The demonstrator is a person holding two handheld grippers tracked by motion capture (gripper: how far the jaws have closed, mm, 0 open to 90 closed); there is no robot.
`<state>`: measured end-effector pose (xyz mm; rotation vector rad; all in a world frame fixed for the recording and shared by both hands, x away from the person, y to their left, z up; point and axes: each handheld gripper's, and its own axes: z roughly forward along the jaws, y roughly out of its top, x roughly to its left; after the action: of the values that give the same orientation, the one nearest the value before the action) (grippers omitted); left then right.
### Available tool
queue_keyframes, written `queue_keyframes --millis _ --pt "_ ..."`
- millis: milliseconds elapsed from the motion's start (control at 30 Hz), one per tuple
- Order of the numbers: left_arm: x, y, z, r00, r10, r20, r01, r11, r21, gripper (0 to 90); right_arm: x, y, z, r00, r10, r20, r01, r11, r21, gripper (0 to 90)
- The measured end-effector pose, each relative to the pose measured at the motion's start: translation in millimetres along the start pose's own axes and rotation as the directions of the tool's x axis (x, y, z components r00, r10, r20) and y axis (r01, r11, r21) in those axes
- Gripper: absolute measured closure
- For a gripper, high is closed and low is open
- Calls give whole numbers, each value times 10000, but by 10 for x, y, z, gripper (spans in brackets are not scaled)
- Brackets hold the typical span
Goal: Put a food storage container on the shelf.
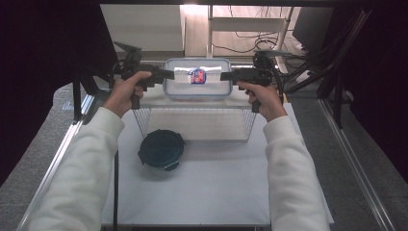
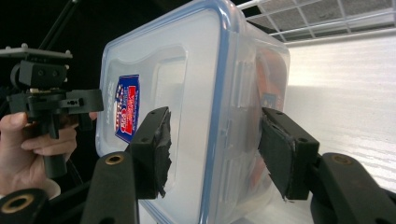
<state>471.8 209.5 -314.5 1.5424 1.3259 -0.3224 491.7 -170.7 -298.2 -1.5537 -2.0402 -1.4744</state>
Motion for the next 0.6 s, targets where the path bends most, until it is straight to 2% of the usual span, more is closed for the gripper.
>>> queue_keyframes --millis 167,333,600 --pt "56 30 32 9995 -301 107 301 9995 -32 452 24 29 47 9986 340 401 -340 9994 12 414" --pt "102 44 64 9984 -534 183 536 9985 -118 443 9 44 87 9949 810 608 -804 9967 -123 405" --pt "181 62 120 9950 -963 258 969 9951 -217 425 -15 60 154 9827 1651 839 -1625 9860 -363 389"
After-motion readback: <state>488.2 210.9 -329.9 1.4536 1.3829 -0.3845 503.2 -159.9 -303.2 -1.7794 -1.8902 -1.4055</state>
